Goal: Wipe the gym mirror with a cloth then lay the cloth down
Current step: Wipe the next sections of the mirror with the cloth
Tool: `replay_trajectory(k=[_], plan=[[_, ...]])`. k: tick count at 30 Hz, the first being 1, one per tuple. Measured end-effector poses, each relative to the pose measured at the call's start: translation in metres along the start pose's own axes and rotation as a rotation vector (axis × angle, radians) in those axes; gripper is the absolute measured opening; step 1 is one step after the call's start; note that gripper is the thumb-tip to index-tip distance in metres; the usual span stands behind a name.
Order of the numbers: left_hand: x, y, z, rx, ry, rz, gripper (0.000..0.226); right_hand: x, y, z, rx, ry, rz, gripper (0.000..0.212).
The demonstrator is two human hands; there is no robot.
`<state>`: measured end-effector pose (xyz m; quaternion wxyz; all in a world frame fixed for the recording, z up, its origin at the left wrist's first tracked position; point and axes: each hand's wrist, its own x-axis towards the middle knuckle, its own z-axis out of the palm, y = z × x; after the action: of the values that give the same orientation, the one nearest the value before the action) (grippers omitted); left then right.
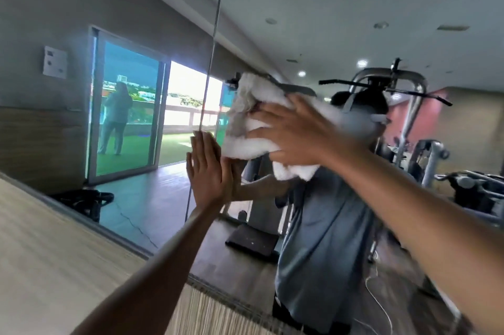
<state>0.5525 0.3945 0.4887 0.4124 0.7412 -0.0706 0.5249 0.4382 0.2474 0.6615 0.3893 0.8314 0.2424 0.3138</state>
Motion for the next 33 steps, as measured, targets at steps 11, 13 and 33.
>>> replay_trajectory(k=[11,13,33], plan=[[-0.027,0.080,-0.003,0.033,-0.113,0.146,0.076,-0.107,0.001,0.044,-0.116,0.261,0.224,0.069],[-0.036,0.095,-0.001,0.044,-0.160,0.321,0.083,-0.142,0.025,0.040,-0.174,0.167,-0.022,0.070],[-0.120,0.308,0.060,-0.150,-0.099,0.498,0.066,-0.366,0.178,0.019,-0.299,0.164,0.275,0.073]])
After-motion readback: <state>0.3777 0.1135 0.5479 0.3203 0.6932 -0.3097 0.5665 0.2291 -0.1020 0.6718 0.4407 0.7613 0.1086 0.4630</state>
